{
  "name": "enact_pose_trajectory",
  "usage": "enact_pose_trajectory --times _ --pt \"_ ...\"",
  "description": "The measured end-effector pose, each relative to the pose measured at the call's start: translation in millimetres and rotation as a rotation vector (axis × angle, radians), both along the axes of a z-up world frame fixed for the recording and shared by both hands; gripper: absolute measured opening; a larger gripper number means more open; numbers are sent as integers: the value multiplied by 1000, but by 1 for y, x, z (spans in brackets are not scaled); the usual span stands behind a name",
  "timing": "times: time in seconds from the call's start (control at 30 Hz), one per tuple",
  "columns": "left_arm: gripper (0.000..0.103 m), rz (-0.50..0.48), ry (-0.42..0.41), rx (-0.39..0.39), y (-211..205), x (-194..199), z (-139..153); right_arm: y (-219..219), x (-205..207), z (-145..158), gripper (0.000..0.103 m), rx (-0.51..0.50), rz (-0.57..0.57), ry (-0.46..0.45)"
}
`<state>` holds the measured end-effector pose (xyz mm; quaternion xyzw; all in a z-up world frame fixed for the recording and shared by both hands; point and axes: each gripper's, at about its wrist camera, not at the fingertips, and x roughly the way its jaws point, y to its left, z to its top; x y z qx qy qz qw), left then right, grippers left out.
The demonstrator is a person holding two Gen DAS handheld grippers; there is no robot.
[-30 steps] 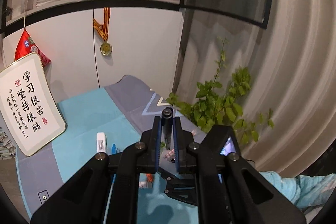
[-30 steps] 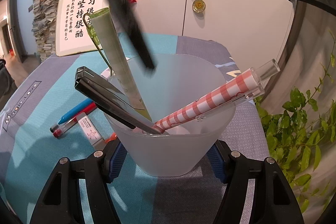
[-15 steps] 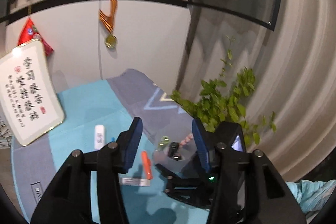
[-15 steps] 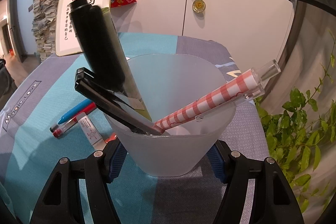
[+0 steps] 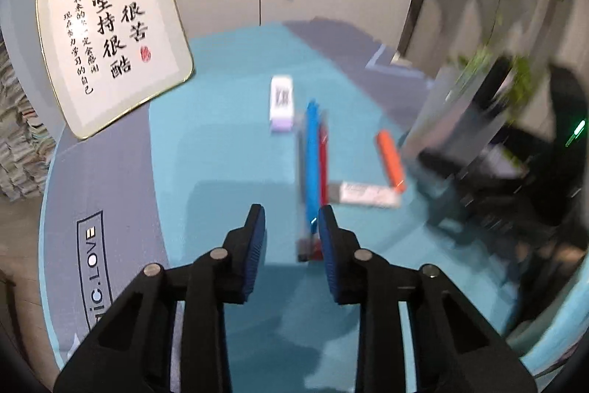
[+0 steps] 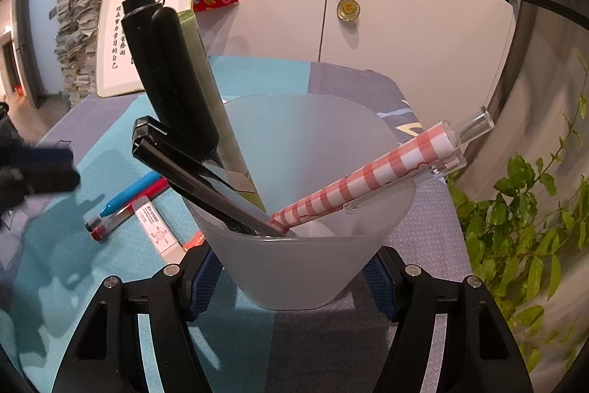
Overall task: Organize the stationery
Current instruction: 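Grasp the clear transparent pen with the left gripper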
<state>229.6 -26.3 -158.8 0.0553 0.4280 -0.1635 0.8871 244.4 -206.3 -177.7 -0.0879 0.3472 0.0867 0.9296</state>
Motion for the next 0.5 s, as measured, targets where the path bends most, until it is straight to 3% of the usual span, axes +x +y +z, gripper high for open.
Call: enact_pose_trajectory --times 0.3,0.33,0.37,0.5 --pt "27 -38 23 89 -6 1 -28 1 -1 -1 70 -9 -4 1" --pt "24 -39 19 89 -5 0 -28 0 -1 -1 70 -9 -4 2" --pt "13 -31 24 89 -4 1 -27 0 -1 -1 70 -9 -4 2" --pt "6 -7 32 82 2 2 -28 1 0 -1 70 -12 -4 1"
